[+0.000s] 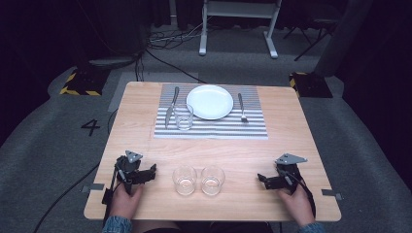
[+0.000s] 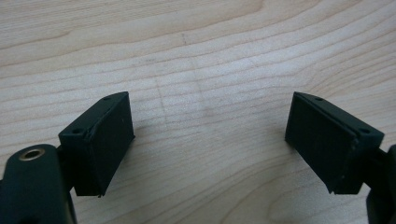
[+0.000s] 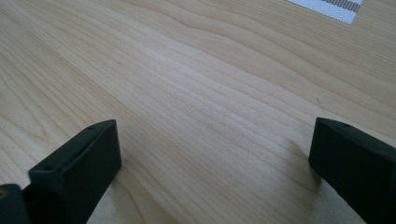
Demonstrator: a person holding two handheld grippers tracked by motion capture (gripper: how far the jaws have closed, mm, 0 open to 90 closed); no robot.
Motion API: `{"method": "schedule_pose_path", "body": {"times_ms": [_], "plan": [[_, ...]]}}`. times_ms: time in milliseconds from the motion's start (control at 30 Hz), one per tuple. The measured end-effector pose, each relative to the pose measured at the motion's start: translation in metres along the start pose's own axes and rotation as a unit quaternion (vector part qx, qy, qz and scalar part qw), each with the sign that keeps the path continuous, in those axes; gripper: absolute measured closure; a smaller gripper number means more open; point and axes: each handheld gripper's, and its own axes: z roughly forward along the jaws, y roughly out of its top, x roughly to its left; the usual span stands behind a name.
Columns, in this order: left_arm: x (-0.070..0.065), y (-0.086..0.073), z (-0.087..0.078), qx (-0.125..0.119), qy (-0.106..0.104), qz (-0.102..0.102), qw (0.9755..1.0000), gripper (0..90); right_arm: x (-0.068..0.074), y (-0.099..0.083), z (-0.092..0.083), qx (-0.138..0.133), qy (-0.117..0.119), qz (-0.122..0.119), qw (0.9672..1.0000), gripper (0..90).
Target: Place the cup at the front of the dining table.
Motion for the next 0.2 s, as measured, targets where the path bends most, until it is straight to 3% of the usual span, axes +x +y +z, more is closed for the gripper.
{"method": "schedule_pose_path", "body": {"times_ms": [200], "plan": [[-0.0001, 0.0, -0.0001, 0.0, 0.0, 0.001, 1.0, 15.4, 0.0004, -0.0007, -0.0008, 0.0, 0.0, 0.001, 1.0, 2.4]]}}
